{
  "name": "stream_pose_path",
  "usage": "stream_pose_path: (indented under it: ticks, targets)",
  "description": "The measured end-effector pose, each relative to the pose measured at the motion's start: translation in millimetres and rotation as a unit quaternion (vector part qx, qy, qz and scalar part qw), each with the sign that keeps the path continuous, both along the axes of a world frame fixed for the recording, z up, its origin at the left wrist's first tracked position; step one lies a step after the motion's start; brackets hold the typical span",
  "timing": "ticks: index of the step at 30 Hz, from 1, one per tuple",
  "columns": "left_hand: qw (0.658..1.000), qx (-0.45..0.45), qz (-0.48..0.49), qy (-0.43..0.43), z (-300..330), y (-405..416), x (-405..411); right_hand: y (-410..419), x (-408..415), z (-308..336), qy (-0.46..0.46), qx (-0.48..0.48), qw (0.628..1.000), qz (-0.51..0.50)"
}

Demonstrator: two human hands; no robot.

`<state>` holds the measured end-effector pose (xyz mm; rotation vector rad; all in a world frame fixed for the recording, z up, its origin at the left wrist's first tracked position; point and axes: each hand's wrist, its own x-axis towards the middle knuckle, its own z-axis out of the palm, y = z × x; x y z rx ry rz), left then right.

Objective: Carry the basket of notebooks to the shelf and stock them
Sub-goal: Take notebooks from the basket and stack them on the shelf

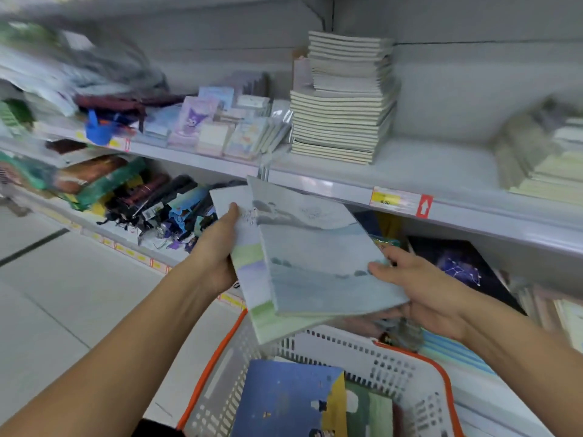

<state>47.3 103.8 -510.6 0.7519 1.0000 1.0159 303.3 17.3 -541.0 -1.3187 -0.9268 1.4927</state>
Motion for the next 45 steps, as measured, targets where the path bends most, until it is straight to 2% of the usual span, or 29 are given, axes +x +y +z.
stream_pose_path:
  ticks: [2, 4, 6, 8, 10, 12, 14, 16, 18, 22, 24, 26, 28, 30, 33, 37, 42, 45]
  targets:
    - [0.999, 0.039, -0.027, 0.020, 11.6, -8.3, -3.3, -8.7, -4.3, 0.4, 0.031, 0.005, 0.999, 0.024]
    - [0.992, 0.069, -0.054, 0.087, 19.7, -16.5, -8.2, -15.4, -12.2, 0.8, 0.011, 0.016, 1.000, 0.020]
    - [0.985, 0.050, -0.049, 0.157, 19.1, -19.3, -15.6, -20.5, -19.6, -5.1, -0.027, 0.035, 0.999, 0.023]
    - [0.981, 0.022, -0.046, 0.188, 18.8, -22.0, -24.9, -28.0, -29.4, -9.6, -0.066, 0.073, 0.995, 0.033]
    - [0.987, 0.013, -0.058, 0.151, 21.3, -26.0, -31.3, -35.6, -40.0, -7.3, -0.098, 0.128, 0.987, 0.019]
    - [0.997, 0.017, -0.058, 0.056, 23.4, -28.2, -31.7, -39.1, -50.1, 5.1, -0.034, 0.170, 0.985, 0.006]
    - [0.997, 0.027, -0.059, -0.037, 28.5, -29.2, -23.5, -40.2, -53.9, 22.5, 0.053, 0.161, 0.985, 0.017]
    - [0.995, 0.027, -0.059, -0.078, 37.6, -25.7, -8.4, -35.8, -47.3, 38.3, 0.065, 0.179, 0.982, -0.015]
    - [0.994, 0.034, -0.084, -0.062, 44.5, -22.5, 12.4, -23.0, -31.9, 50.8, 0.060, 0.194, 0.974, -0.098]
    - [0.970, 0.188, -0.116, 0.101, 44.6, -18.7, 66.6, 10.9, 21.5, 66.5, 0.046, 0.169, 0.953, -0.249]
    - [0.954, 0.224, -0.147, 0.136, 46.4, -11.3, 94.5, 20.0, 50.3, 77.3, -0.017, 0.173, 0.945, -0.278]
    - [0.947, 0.218, -0.174, 0.159, 50.2, -4.1, 118.3, 23.3, 75.9, 91.3, -0.086, 0.200, 0.932, -0.289]
    - [0.947, 0.201, -0.189, 0.164, 49.4, -6.6, 135.6, 18.2, 95.2, 106.0, -0.138, 0.221, 0.911, -0.320]
    - [0.952, 0.189, -0.199, 0.138, 45.1, -17.4, 145.7, 9.3, 110.6, 110.8, -0.159, 0.215, 0.907, -0.327]
    - [0.959, 0.159, -0.209, 0.103, 54.5, -30.7, 153.7, -3.3, 124.2, 103.3, -0.124, 0.164, 0.914, -0.349]
    - [0.954, 0.148, -0.234, 0.118, 87.5, -23.2, 166.3, -9.5, 125.4, 109.2, -0.077, 0.119, 0.919, -0.368]
    - [0.943, 0.167, -0.268, 0.103, 102.7, -32.3, 166.3, -44.2, 127.9, 125.5, -0.077, 0.193, 0.905, -0.372]
    - [0.958, 0.184, -0.188, 0.115, 88.9, 4.6, 184.2, -18.3, 127.3, 117.7, -0.098, 0.206, 0.891, -0.392]
